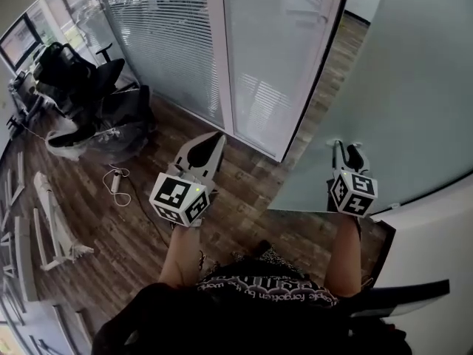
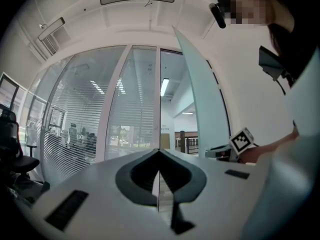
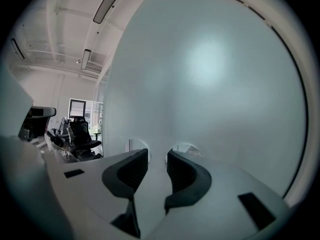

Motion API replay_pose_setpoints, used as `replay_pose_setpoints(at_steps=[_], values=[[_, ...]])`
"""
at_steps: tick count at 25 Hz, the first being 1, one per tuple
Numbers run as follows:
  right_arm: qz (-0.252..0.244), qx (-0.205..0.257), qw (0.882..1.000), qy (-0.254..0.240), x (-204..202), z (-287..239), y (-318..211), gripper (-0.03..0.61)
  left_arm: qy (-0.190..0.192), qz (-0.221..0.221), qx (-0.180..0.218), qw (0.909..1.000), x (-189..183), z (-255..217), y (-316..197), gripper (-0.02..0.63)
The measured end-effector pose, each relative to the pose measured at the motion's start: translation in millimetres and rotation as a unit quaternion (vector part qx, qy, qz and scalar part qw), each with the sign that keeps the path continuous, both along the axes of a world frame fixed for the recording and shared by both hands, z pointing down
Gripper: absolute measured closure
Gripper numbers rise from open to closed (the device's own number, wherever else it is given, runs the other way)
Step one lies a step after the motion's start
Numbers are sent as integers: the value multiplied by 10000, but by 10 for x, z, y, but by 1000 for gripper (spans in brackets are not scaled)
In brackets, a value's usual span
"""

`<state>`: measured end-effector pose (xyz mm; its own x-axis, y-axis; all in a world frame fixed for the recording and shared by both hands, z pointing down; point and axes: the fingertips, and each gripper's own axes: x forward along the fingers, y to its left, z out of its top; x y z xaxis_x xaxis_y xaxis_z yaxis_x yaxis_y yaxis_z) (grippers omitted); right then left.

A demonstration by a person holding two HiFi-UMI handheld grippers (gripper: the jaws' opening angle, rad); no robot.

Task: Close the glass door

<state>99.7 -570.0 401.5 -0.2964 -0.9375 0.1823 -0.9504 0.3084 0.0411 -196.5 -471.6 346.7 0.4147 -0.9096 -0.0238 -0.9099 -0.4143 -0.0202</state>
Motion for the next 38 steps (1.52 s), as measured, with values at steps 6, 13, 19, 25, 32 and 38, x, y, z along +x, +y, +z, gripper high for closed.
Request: replay_pose_setpoints(at_steps=[6, 13, 19, 25, 32, 38], values=[[121, 189, 9997, -24, -34, -2, -431, 459, 113, -45, -67, 9999, -50, 60, -521, 612], [131, 329, 9994, 12, -19, 11, -869, 459, 217, 47, 53, 9997, 65, -42, -1101, 612], [105, 340, 9994, 19, -10, 5, -1207, 459, 147, 58, 129, 9998, 199, -116, -1471, 612], [94, 393, 9992, 36, 5, 3, -1518, 460, 110, 101, 151, 9998, 282, -118, -1659, 612], [127, 487, 9987, 34, 14, 0, -1873, 460, 190, -56, 102, 9998, 123, -49, -2015, 612], [344, 465, 9983, 48, 27, -25, -2144, 459, 178, 175, 62, 9997, 63, -52, -2440, 612]])
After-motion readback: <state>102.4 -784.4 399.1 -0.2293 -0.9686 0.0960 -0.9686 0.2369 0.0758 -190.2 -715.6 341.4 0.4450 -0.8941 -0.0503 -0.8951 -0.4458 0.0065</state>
